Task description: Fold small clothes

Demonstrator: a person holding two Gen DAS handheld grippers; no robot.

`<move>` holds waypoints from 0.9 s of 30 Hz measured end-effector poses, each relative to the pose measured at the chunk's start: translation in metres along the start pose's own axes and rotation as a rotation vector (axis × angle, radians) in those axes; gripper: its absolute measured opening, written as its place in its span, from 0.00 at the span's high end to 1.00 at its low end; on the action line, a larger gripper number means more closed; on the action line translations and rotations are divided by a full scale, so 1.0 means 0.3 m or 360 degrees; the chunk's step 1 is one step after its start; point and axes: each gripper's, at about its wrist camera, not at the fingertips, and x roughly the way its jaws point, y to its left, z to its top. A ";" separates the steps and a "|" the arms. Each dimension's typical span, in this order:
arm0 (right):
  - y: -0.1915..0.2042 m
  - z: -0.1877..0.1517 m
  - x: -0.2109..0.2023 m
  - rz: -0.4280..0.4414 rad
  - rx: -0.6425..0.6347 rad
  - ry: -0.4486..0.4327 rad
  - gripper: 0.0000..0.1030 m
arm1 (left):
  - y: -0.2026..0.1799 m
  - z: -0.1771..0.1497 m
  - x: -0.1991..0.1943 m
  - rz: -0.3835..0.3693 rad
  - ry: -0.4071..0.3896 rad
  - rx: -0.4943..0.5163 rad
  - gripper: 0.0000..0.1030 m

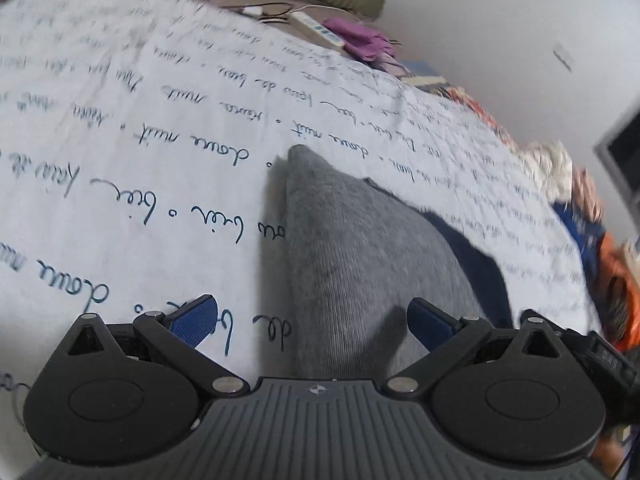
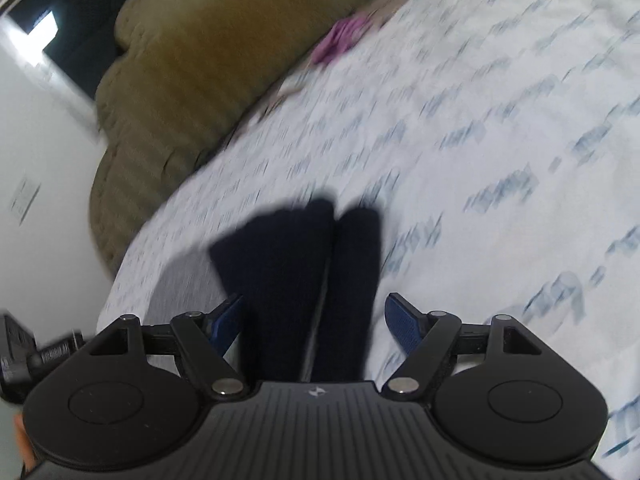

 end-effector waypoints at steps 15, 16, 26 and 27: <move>-0.024 0.102 0.218 0.0239 0.0044 0.0240 0.33 | -0.385 -0.283 -0.189 0.0131 -0.0347 0.1181 0.00; -0.017 0.101 0.219 0.0237 0.0010 0.0253 0.33 | -0.430 -0.350 -0.200 0.0109 -0.0365 0.1350 0.00; -0.042 0.093 0.103 0.0257 -0.0056 0.0275 0.32 | -0.599 -0.737 -0.149 -0.0016 -0.0372 0.2217 0.22; -0.048 0.091 0.090 0.0255 -0.0049 0.0266 0.32 | -0.603 -0.737 -0.133 0.0007 -0.0355 0.2225 0.28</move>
